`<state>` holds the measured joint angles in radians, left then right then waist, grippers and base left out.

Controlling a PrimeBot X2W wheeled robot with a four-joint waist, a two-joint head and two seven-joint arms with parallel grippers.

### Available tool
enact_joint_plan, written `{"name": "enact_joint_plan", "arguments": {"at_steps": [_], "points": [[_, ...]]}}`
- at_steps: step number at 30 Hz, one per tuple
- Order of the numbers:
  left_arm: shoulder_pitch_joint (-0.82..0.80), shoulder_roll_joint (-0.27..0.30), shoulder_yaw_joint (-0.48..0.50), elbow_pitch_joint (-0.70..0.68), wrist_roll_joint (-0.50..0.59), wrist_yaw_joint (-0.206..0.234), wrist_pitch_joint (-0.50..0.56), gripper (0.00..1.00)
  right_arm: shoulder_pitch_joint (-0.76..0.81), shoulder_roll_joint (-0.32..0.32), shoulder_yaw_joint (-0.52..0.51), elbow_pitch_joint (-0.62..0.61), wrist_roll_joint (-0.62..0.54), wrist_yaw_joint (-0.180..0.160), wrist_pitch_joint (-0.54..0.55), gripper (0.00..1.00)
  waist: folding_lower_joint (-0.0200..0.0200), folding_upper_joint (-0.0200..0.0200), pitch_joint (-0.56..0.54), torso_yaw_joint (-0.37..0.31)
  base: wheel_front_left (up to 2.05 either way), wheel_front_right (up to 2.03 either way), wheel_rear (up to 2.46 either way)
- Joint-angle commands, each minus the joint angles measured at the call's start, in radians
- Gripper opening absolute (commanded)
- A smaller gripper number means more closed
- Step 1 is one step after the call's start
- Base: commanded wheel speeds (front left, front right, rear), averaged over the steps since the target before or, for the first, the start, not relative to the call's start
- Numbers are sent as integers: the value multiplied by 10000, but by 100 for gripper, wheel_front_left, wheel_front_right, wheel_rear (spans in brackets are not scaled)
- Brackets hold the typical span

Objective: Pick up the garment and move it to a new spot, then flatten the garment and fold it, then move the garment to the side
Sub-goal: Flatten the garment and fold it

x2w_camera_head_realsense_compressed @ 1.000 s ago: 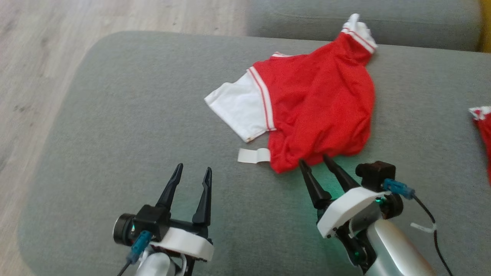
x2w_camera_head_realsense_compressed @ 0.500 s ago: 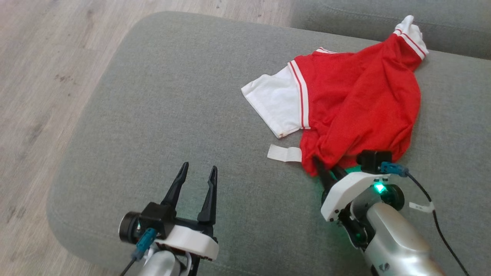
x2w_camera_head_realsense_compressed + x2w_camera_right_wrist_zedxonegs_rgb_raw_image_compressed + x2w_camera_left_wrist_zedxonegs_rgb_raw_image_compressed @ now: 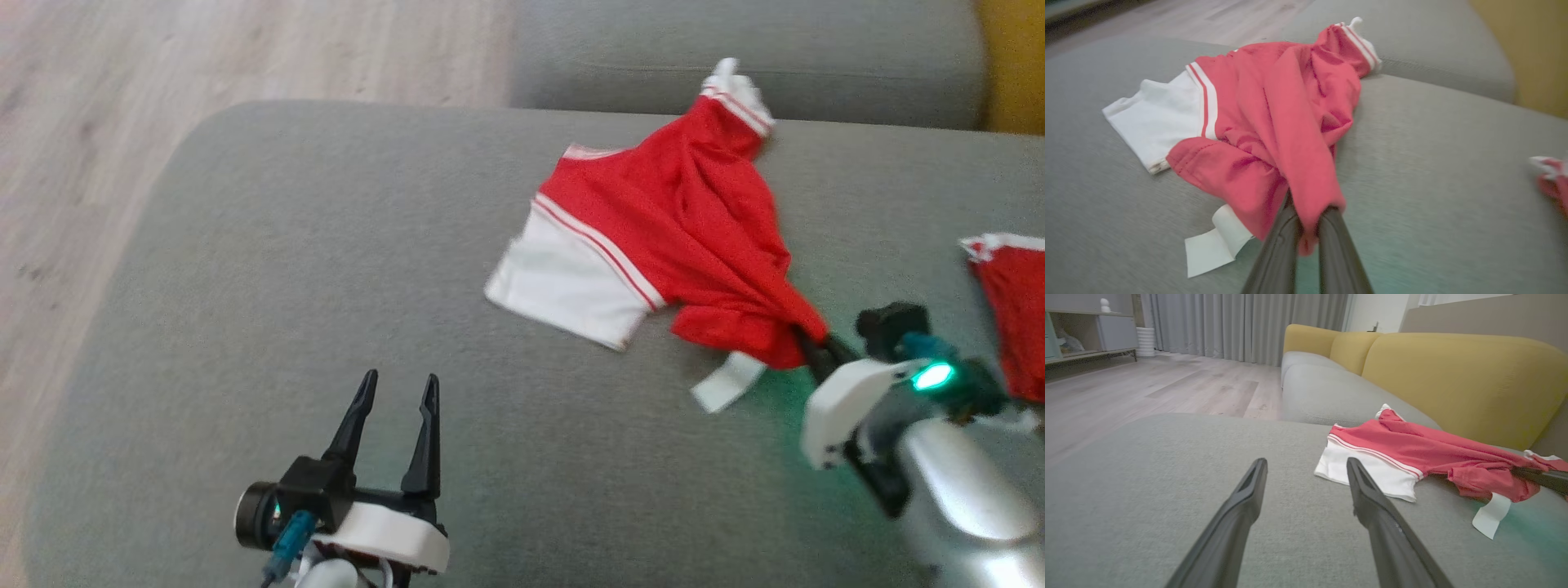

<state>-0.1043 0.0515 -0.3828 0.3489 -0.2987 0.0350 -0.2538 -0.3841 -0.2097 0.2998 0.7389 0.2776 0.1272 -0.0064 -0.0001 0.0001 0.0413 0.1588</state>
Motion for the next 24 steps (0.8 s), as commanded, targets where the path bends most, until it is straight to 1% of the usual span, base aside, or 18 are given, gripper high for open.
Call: {"name": "enact_joint_plan", "arguments": {"at_steps": [1,4,6,7,8,11,13,15,16,20,22,24], "points": [[-239,-11,424,-399,0,16,-80,100,-54,-478,113,-819,-495,35,325,0,1,-1,-296,-599,0,0,0],[-177,-11,402,-468,-75,26,-80,100,180,-1270,-140,-2049,-1153,35,1173,0,1,-1,-342,-913,0,0,0],[-142,-11,391,-500,-145,62,-80,100,376,-1656,-389,-2893,-1621,35,1780,0,1,-1,-362,-1086,0,0,0],[-135,-11,373,-513,-176,75,-80,100,485,-1756,-530,-3340,-1831,35,2001,65,1,-1,-360,-1148,0,0,0],[-139,-11,354,-521,-200,82,-80,100,594,-1742,-751,-3788,-1968,35,2159,100,1,-1,-351,-1200,0,0,0],[-194,-12,300,-537,-226,98,-80,100,949,-1367,-1294,-5040,-2315,35,2329,100,1,-1,-304,-1302,0,0,0],[-247,-12,283,-541,-215,97,-80,100,1192,-973,-1436,-5781,-2549,35,2108,100,1,-1,-266,-1348,0,0,0],[-299,-12,298,-534,-178,86,-80,100,1465,-502,-1411,-6315,-2594,35,1788,100,1,-1,-215,-1400,0,0,0],[-358,-12,340,-522,-115,61,-80,100,1698,17,-1422,-6725,-2620,35,1257,100,1,-1,-157,-1445,0,0,0],[-483,-12,400,-513,-7,-15,-80,100,2335,1041,-1485,-7026,-2419,35,152,100,1,-1,-42,-1522,0,0,0],[-547,-12,415,-517,33,-57,-80,100,2662,1349,-1578,-7010,-2331,35,-371,100,1,-1,31,-1568,0,0,0],[-630,-12,437,-502,88,-100,-80,100,2900,1509,-1612,-6935,-2220,35,-807,100,1,-1,124,-1641,0,0,0]]}}
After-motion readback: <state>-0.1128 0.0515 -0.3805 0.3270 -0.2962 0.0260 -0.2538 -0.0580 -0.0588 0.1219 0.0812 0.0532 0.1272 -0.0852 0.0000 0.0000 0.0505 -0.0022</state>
